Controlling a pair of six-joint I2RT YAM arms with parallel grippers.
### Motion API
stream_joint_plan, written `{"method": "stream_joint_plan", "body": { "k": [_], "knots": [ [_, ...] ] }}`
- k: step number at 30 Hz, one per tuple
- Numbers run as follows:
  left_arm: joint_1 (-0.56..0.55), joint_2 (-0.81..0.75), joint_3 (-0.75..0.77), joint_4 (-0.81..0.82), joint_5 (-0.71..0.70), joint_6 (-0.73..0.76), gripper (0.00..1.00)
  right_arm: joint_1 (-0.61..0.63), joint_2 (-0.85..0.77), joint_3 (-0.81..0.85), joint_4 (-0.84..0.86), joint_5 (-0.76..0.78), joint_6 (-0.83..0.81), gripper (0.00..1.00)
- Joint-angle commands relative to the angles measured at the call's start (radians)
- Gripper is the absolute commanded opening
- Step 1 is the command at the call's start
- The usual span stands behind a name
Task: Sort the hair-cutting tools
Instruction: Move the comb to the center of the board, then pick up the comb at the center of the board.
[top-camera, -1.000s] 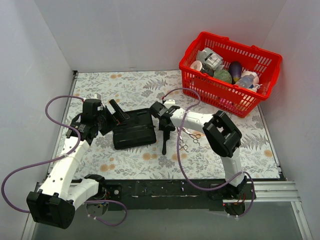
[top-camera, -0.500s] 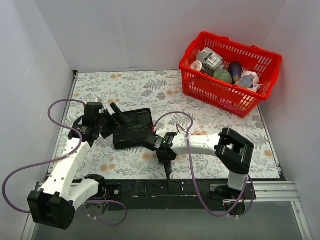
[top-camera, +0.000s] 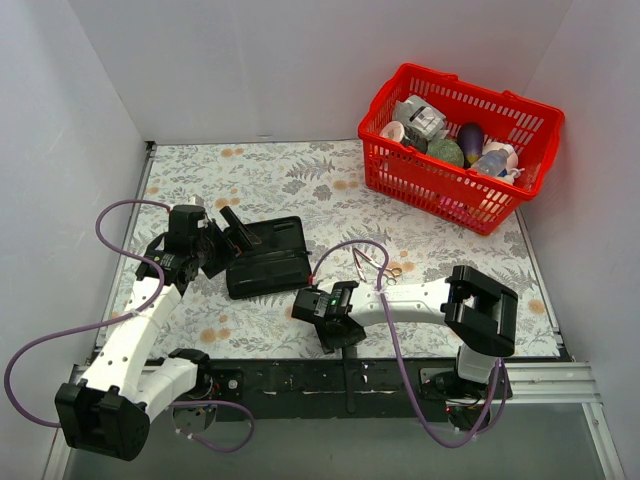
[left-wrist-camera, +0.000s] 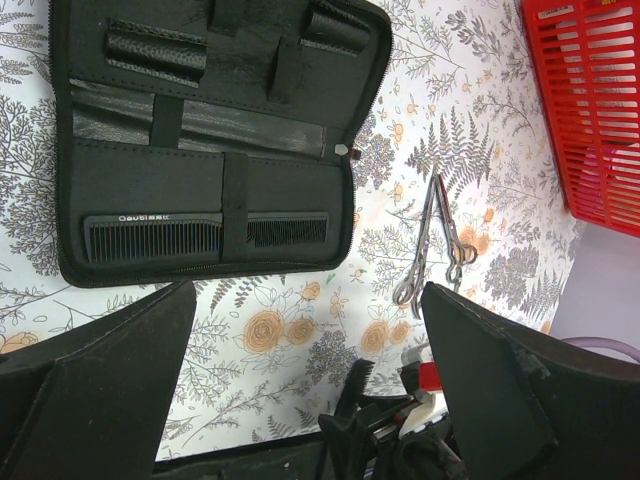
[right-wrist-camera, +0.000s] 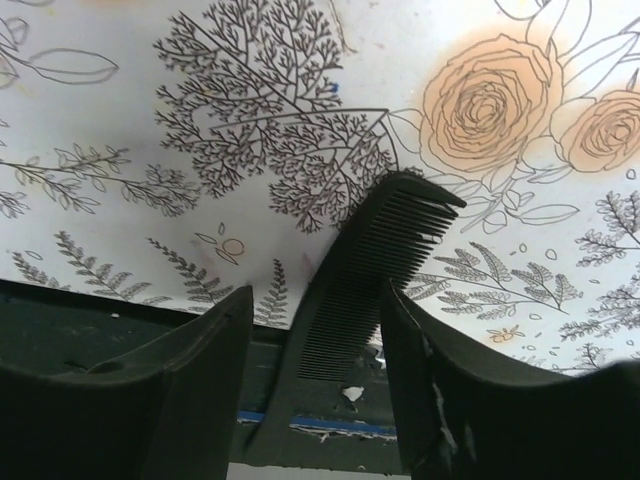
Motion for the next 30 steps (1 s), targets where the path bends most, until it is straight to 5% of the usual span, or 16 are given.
{"method": "stream_joint_plan", "body": {
  "k": [1, 13, 30],
  "knots": [
    [0.003, -0.004, 0.018, 0.011, 0.011, 0.001, 0.98, 0.012, -0.006, 0.006, -0.114, 0.002, 0.023, 0.63],
    [0.001, 0.026, 0.035, 0.023, 0.038, 0.004, 0.98, 0.097, -0.172, -0.049, -0.182, -0.024, 0.151, 0.73],
    [0.001, 0.059, 0.053, 0.014, 0.067, 0.048, 0.98, 0.135, -0.066, -0.083, 0.0, -0.136, 0.164, 0.73]
  ]
}}
